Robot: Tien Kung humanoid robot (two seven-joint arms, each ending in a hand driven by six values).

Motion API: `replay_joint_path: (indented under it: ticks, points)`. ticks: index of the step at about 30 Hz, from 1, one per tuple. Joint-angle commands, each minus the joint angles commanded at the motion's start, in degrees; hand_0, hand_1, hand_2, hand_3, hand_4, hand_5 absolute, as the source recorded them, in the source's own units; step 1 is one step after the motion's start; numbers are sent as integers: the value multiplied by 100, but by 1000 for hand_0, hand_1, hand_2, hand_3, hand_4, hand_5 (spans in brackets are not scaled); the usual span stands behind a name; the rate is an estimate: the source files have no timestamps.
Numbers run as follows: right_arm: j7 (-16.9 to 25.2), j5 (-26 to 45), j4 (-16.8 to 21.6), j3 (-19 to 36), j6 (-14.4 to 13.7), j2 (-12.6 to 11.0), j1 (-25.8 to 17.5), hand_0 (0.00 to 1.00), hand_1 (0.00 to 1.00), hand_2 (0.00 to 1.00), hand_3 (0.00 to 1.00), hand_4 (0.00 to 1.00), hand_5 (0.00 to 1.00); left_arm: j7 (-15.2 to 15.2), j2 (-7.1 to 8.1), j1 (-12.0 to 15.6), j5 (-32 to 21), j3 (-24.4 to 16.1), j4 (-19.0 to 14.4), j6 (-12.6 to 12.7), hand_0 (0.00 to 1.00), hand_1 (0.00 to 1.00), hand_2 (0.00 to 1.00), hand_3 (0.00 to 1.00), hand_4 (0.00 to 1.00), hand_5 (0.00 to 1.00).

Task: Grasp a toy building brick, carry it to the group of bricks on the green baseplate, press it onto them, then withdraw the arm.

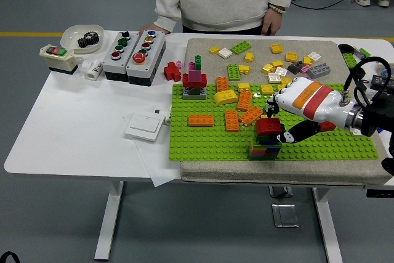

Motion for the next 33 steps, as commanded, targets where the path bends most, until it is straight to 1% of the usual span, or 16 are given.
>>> replay_joint_path:
  ticks: [1, 3, 6, 7, 9, 12, 13, 17, 19, 24, 25, 27, 30, 31, 33]
  points:
    - [-8, -7, 36, 40, 41, -18, -20, 306, 396, 546, 590, 858, 526, 0, -1, 0, -2, -1, 1, 1, 666, 726, 734, 587, 672, 662]
    - [-32, -21, 102, 114, 140, -60, -52, 306, 396, 546, 590, 858, 526, 2, -1, 0, 2, -6, 2, -1, 666, 726, 734, 587, 672, 662]
    - [-33, -22, 140, 174, 169, -88, -78, 306, 396, 546, 590, 858, 526, 3, -2, 1, 9, -11, 3, -5, 666, 726, 734, 587, 672, 662]
    - [-43, -30, 152, 193, 197, -94, -86, 311, 398, 572, 657, 885, 522, 3, -3, 3, 8, -13, 4, -5, 666, 727, 735, 587, 672, 662]
    - [-50, -38, 161, 207, 220, -98, -91, 311, 398, 572, 657, 885, 522, 3, -3, 5, 8, -14, 4, -5, 666, 727, 735, 587, 672, 662]
    - [-69, -102, 208, 251, 341, -115, -135, 311, 398, 572, 657, 885, 522, 2, -4, 7, 9, -13, 5, -6, 666, 727, 735, 587, 672, 662]
    - [-78, -124, 231, 273, 371, -123, -156, 329, 428, 627, 802, 996, 549, 1, -4, 8, 6, -12, 5, -4, 666, 727, 734, 589, 672, 661]
    - [-166, -230, 337, 377, 438, -150, -246, 329, 428, 627, 802, 996, 549, -2, -2, 13, 20, -17, 8, -8, 666, 727, 734, 589, 672, 661]
    - [-183, -294, 424, 481, 432, -170, -339, 335, 414, 612, 820, 998, 558, -3, -3, 24, 21, -26, 12, -7, 666, 726, 733, 589, 672, 662]
    - [-218, -376, 560, 603, 393, -206, -453, 335, 414, 612, 820, 998, 558, 7, -6, 33, 85, -57, 12, -29, 666, 726, 733, 589, 672, 662]
    - [-224, -384, 574, 617, 390, -210, -464, 363, 440, 660, 877, 998, 555, 8, -7, 34, 93, -60, 12, -31, 666, 725, 733, 589, 672, 661]
    - [-256, -387, 637, 708, 385, -226, -532, 363, 440, 660, 877, 998, 555, 11, -8, 35, 110, -69, 12, -36, 666, 725, 733, 589, 672, 661]
    - [-269, -228, 848, 1040, 322, -255, -822, 363, 440, 660, 877, 998, 555, 8, -5, 38, 97, -62, 15, -29, 666, 725, 733, 589, 672, 661]
    - [-268, -171, 922, 1168, 270, -255, -934, 663, 673, 842, 916, 998, 587, 6, -3, 41, 98, -64, 17, -26, 666, 726, 733, 588, 673, 663]
    - [-285, -55, 1139, 1518, 68, -260, -1253, 663, 673, 842, 916, 998, 587, 1, -3, 48, 91, -68, 24, -16, 666, 726, 733, 588, 673, 663]
